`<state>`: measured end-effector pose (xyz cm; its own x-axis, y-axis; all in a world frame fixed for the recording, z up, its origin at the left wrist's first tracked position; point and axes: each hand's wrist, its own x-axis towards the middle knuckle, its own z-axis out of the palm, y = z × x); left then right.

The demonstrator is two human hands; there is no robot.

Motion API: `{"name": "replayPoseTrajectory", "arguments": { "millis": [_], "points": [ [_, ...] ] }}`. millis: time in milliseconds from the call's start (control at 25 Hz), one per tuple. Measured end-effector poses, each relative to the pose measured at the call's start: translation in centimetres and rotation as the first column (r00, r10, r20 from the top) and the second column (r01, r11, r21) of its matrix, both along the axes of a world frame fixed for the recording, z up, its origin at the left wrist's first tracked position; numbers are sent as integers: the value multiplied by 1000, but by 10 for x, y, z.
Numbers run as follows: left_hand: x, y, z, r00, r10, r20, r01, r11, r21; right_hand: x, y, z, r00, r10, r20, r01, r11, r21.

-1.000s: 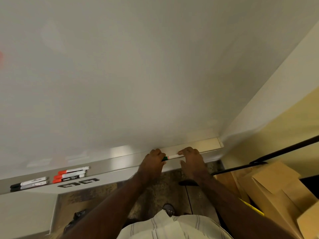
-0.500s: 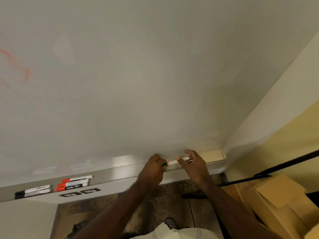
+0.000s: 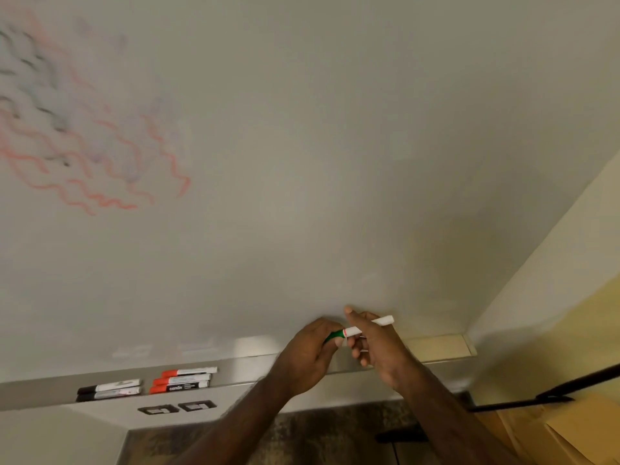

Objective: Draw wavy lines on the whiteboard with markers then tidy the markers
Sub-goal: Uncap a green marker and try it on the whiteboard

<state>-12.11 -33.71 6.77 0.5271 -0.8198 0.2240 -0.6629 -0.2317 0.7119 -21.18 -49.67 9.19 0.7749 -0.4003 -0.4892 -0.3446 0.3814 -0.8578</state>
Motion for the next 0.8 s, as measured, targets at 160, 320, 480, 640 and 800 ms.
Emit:
{"name": "replayPoseTrajectory", "arguments": {
  "millis": [160,320,480,640,800],
  "points": [
    [7,26,24,997,27,-74,-31,998,-55,14,22,21,991,101,91,-104,994,28],
    [15,48,42,975,47,-217,-63,996,-67,20,38,35,981,125,145,-135,989,54],
    [24,69,55,960,54,-275,-85,991,-101,23,50,48,982,107,158,-123,988,97],
    [28,87,61,947,82,-310,-129,982,-135,27,60,62,971,127,202,-152,982,112],
    [30,97,71,970,101,-222,-151,964,-218,33,73,76,960,127,251,-158,981,109]
  ]
}}
